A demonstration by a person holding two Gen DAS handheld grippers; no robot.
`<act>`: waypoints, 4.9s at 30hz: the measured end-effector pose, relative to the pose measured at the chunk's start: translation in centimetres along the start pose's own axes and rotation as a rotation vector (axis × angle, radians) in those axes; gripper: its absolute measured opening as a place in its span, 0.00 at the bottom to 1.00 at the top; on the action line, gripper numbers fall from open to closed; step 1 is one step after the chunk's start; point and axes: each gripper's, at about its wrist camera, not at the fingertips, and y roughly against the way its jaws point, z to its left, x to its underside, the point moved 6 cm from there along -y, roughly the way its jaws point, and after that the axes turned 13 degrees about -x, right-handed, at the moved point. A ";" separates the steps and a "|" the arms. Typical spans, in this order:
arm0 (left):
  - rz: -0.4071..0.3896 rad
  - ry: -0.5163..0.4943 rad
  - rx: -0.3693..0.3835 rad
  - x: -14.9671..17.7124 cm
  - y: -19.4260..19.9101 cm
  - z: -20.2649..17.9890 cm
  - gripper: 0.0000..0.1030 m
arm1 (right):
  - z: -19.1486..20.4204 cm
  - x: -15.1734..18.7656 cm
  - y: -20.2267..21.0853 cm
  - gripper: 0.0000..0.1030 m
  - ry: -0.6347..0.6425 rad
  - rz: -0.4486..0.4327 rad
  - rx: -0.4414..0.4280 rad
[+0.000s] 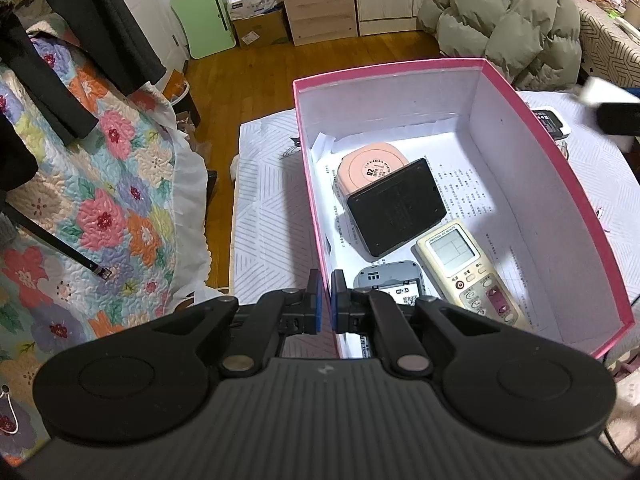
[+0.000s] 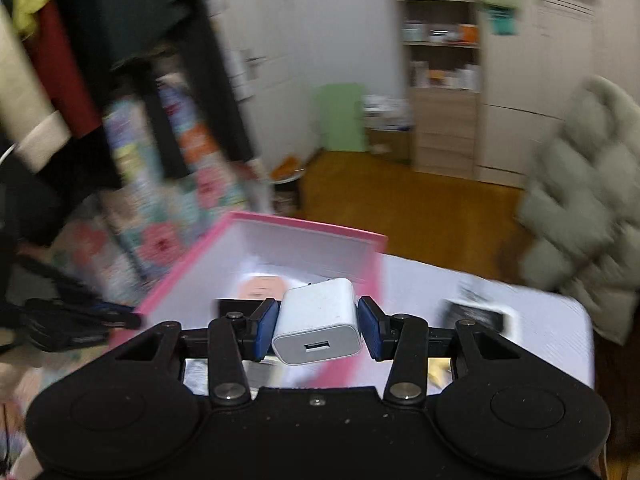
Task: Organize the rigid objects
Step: 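Carry the white charger into the box and open the right gripper, then grasp the purple star keychain with the right gripper, then drop the purple star into the box beside the remote, then grasp the yellow star keychain and place it in the box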
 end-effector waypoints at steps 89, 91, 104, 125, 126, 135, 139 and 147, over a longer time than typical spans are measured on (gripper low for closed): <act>-0.002 0.036 0.028 0.1 0.0 0.1 0.03 | 4.1 5.7 -2.7 0.37 0.060 0.050 -0.071; -0.002 0.035 0.029 0.1 0.1 0.1 0.03 | 4.0 5.8 -4.0 0.37 0.071 0.080 -0.042; -0.009 0.028 0.027 0.2 0.1 -0.2 0.03 | -2.7 6.9 2.5 0.60 -0.255 -0.101 -0.194; 0.003 0.051 0.013 0.4 -0.5 -0.2 0.03 | -13.1 7.9 -8.1 0.60 -0.237 0.029 0.154; 0.004 0.052 0.015 0.4 -0.5 -0.2 0.03 | -12.8 7.9 -8.5 0.61 -0.195 0.026 0.191; 0.000 0.046 0.015 0.4 -0.6 -0.2 0.03 | -12.0 8.9 -6.9 0.45 -0.150 0.015 0.334; -0.008 0.050 0.020 0.5 -0.4 -0.2 0.03 | -11.7 9.7 -4.9 0.45 -0.244 0.032 0.241; -0.017 0.054 0.025 0.7 -0.1 0.1 0.03 | -9.7 10.5 -1.6 0.45 -0.311 0.044 0.161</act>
